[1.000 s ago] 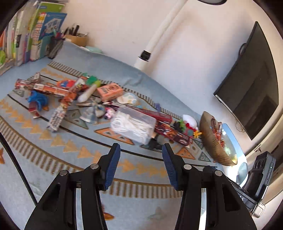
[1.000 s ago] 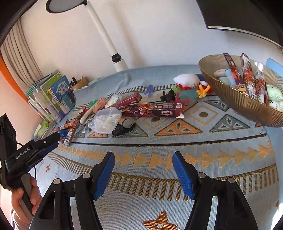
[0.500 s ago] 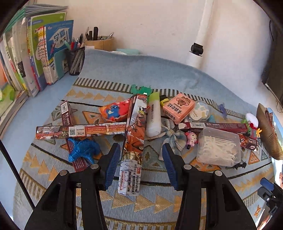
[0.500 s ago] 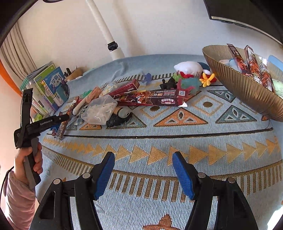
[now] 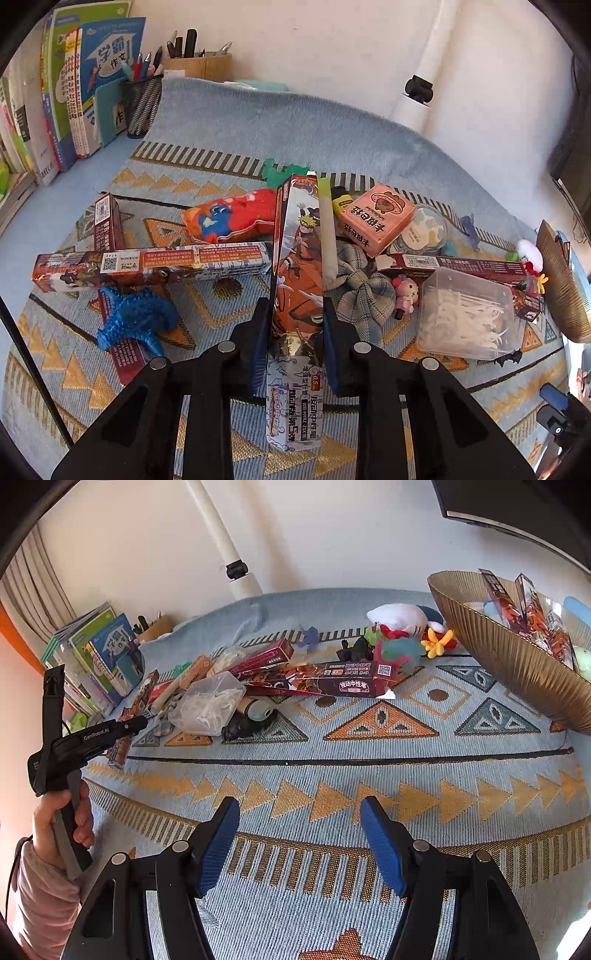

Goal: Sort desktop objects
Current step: 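Hold the orange box in the left gripper while the right grasps a long printed box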

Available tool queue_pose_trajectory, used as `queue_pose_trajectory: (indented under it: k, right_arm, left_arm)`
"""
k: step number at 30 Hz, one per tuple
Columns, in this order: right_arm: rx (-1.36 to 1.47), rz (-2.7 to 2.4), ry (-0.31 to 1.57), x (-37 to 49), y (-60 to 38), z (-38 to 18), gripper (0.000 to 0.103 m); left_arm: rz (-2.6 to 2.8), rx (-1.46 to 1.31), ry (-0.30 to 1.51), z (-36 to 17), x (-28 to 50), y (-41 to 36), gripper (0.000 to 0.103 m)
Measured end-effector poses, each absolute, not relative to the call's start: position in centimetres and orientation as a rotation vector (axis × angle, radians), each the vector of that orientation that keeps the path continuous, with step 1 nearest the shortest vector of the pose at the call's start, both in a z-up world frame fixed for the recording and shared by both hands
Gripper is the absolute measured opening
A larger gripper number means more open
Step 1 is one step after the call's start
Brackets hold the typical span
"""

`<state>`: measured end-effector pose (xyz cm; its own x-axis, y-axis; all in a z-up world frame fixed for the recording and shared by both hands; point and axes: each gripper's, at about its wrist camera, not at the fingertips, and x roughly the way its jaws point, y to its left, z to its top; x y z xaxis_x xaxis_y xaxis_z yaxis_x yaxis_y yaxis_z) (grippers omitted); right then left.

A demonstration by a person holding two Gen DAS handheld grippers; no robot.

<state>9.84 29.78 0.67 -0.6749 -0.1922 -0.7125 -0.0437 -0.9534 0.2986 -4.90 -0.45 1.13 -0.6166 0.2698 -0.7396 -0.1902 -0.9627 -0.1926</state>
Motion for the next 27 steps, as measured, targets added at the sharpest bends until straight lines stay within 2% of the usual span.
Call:
queue_pose_trajectory:
  k: [6, 9, 13, 19, 23, 24, 26, 27]
  right_arm:
    - [1.303, -2.716, -0.373, 8.8, 28.8, 0.4, 0.067]
    - [1.308, -2.697, -0.261, 8.1, 27.4, 1.1, 0.066]
    - [1.257, -2.614, -0.206, 6.3, 24.5, 3.2, 0.066]
    - [1.054, -2.396, 0.137, 1.4, 14.1, 6.2, 0.066]
    - [1.007, -2.225, 0.378, -4.3, 6.9, 4.8, 0.066]
    - [0.981, -2.194, 0.415, -5.5, 5.6, 4.7, 0.064]
    - [0.951, -2.146, 0.480, -7.8, 3.3, 4.5, 0.051]
    - [0.951, -2.133, 0.518, -8.8, 2.3, 4.3, 0.048]
  left_arm:
    - [2.609, -1.129, -0.333, 2.8, 1.1, -2.9, 0.023]
    - [2.662, -1.125, -0.428, 2.3, 3.3, -5.4, 0.023]
    - [2.724, -1.117, -0.558, 0.9, 4.2, -9.3, 0.023]
    - [2.763, -1.081, -0.764, 0.1, 4.4, -12.7, 0.023]
    - [2.797, -1.088, -0.760, 0.0, 4.3, -12.6, 0.023]
    - [2.801, -1.099, -0.750, -0.1, 4.3, -12.5, 0.023]
    - [2.801, -1.131, -0.744, -0.3, 4.1, -12.4, 0.023]
    - [2.801, -1.143, -0.748, -0.5, 4.0, -12.5, 0.023]
